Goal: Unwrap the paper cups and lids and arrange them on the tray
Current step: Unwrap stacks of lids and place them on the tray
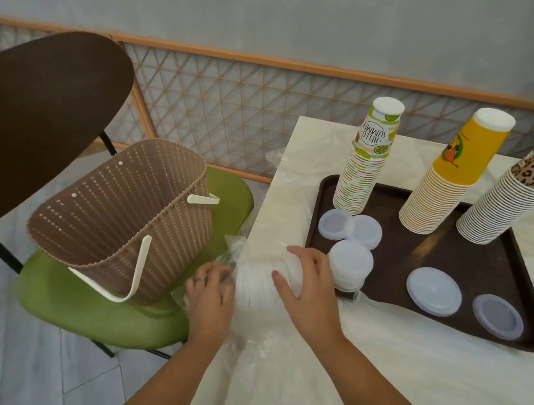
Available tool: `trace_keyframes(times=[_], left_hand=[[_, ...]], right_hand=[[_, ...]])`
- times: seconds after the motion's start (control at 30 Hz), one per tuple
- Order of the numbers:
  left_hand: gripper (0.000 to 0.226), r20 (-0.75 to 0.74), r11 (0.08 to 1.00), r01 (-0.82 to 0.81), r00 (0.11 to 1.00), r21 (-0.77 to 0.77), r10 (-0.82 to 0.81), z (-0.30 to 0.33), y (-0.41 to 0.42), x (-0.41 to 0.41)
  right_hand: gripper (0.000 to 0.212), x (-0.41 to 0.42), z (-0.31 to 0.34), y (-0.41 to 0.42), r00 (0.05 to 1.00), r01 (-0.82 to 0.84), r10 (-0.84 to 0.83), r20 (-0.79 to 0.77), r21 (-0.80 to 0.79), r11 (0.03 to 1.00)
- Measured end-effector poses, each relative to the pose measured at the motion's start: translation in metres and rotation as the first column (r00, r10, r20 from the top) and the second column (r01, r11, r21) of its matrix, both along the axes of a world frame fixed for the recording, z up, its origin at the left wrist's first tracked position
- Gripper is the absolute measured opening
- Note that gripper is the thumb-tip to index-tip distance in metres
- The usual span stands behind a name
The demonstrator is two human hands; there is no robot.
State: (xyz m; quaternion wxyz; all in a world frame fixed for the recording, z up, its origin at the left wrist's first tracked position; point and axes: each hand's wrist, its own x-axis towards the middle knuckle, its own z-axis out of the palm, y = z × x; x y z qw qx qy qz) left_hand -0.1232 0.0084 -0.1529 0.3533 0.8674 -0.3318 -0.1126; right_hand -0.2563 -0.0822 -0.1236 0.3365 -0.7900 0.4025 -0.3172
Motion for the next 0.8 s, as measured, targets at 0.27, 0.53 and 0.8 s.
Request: trace_keyframes(times=[0.27, 0.53, 0.8], left_hand=[[0.047, -0.283, 0.972, 0.151, 0.938, -0.182, -0.199, 0.017, -0.009, -0.027], [0.068, -0.309, 0.974, 0.178, 0.927, -0.140, -0.214, 0.012, -0.012, -0.020], [0.056, -0.299, 0.970, 0.141, 0.934, -0.196, -0.196, 0.009, -0.005, -0.011]], right_hand=[[0.052, 0.008, -0.001, 0.003, 0.946, -0.105, 0.154, -0.285, 0.180, 0.978], [0.048, -0.002, -0.002, -0.011, 0.947, -0.181, 0.239, -0.215, 0.259, 0.949], [0.039, -0.008, -0.008, -0.010, 0.974, -0.115, 0.160, -0.162, 0.256, 0.960]])
